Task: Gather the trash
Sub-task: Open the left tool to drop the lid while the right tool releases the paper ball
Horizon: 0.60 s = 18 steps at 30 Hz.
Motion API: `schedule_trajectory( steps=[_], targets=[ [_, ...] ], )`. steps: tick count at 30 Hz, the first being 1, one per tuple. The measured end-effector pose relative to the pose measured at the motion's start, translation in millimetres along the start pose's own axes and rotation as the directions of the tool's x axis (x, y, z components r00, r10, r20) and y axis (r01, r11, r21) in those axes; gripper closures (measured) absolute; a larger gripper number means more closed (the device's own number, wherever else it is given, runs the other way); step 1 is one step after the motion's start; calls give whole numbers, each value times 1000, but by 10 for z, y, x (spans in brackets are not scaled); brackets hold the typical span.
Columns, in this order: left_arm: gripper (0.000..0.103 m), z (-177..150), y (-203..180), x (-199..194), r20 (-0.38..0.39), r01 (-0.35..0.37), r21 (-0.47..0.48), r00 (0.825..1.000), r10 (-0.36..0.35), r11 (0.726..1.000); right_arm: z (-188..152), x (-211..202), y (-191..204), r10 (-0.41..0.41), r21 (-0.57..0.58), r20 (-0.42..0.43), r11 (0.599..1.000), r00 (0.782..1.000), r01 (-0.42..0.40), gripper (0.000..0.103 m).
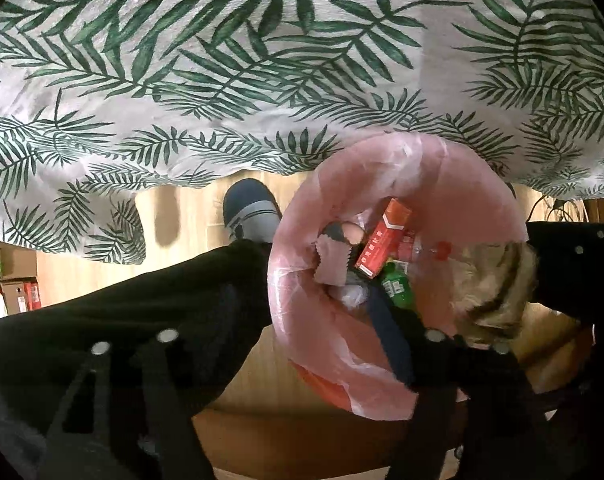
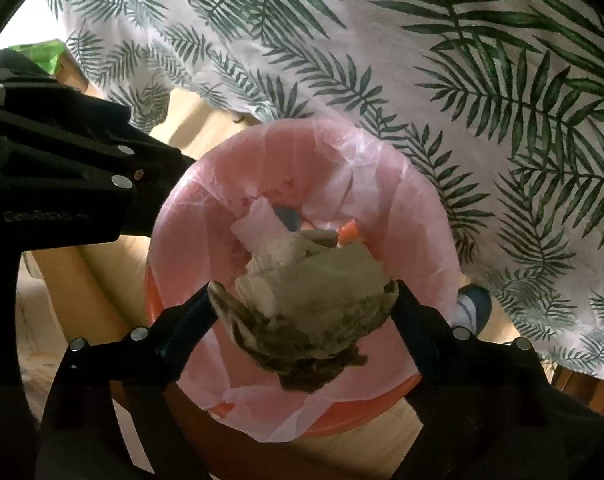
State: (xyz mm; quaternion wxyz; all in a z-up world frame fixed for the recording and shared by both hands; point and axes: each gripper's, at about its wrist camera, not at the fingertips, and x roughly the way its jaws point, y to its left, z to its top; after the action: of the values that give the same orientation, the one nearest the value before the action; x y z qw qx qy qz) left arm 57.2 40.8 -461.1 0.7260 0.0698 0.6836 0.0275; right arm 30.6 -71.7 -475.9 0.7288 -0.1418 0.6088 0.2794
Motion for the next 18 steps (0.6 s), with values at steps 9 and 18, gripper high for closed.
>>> schedule_trajectory(
  steps=[9, 18],
  targets=[
    [6, -4, 71, -66, 6, 2, -33, 1000, -2, 999, -1, -99, 8, -49, -27, 4, 998, 999, 49, 6],
    [5, -89, 23, -402, 78, 17, -6, 997, -16, 1000, -103, -588, -25, -95, -1, 35, 995, 995, 96, 6]
  ],
)
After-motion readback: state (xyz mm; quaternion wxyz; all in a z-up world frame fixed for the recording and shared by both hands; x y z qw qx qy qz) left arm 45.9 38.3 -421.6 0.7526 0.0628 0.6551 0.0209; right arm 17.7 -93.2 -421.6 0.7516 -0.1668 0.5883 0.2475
